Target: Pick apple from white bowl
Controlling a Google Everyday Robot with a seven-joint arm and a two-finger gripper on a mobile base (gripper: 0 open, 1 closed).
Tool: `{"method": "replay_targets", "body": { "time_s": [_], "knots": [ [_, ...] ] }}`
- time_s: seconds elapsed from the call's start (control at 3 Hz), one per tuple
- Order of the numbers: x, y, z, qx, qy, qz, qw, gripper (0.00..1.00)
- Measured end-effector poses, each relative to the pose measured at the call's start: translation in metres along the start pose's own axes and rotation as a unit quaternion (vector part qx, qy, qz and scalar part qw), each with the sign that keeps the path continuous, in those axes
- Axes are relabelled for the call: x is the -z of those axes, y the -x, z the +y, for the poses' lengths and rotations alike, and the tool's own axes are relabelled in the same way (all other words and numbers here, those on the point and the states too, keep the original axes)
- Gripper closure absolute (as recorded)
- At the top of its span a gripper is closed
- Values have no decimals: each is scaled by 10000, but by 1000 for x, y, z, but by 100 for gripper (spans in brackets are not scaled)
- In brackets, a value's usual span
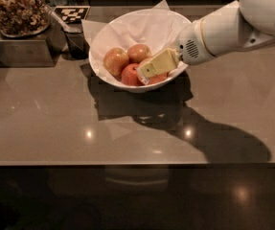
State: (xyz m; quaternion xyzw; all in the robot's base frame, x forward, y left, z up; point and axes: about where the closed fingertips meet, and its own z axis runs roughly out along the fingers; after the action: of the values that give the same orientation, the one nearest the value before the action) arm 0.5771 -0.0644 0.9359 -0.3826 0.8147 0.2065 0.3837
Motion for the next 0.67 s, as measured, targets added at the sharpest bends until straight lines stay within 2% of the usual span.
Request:
{"method": "replay_targets", "body": {
  "time_s": [0.33,0.67],
  "knots": [
    [4,-12,-6,-39,-232,164,9996,19],
    [3,-11,-8,-100,-323,93,9994,16]
  ]
}}
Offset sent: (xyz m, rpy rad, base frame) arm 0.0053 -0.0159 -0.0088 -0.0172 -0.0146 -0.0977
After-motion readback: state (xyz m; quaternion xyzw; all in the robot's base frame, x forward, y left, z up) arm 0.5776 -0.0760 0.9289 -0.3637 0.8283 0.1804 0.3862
